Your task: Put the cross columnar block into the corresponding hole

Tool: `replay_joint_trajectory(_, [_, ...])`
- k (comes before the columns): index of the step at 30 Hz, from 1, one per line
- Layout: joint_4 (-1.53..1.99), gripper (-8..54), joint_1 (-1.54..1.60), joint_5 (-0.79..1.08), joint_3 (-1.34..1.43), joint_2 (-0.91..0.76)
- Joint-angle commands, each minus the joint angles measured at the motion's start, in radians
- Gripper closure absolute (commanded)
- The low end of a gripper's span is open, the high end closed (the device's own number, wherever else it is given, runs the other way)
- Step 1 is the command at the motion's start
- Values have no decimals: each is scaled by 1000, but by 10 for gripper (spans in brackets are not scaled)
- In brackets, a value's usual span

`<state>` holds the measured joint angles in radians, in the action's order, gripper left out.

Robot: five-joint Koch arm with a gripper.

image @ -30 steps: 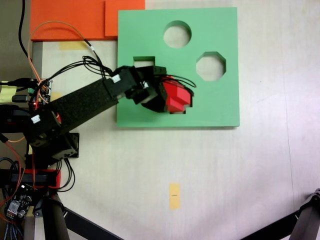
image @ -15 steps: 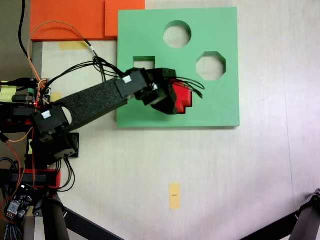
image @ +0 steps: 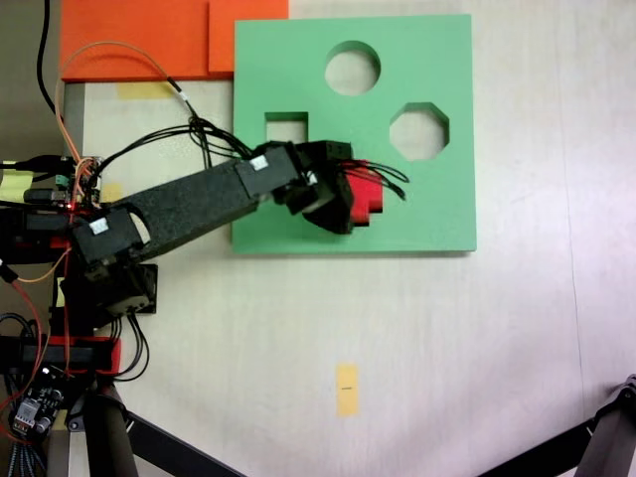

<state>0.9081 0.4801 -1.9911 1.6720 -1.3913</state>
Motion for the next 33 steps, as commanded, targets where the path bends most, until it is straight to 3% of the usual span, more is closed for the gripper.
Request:
replay_joint_trajectory(1, [-43,-67,-12,-5,11,-63])
replay_joint_trajectory(5, [-51,-67,-17,32,87,-183])
replay_joint_trajectory(12, [-52,-64,-8,230,288,-618])
replay_joint_trajectory(14, [-49,-64,-5,353,348,-762])
replay_joint_trajectory(16, [-49,5,-15,612,434,-902])
replay_joint_trajectory(18, [-8,38,-57,934,474,-934])
replay_joint_trajectory(22, [0,37,-169,1160,545,-934])
replay_joint_trajectory(26, [-503,45,-255,1531,808,-931])
replay_joint_trajectory(33, [-1020,92,-419,1741,1158,-917])
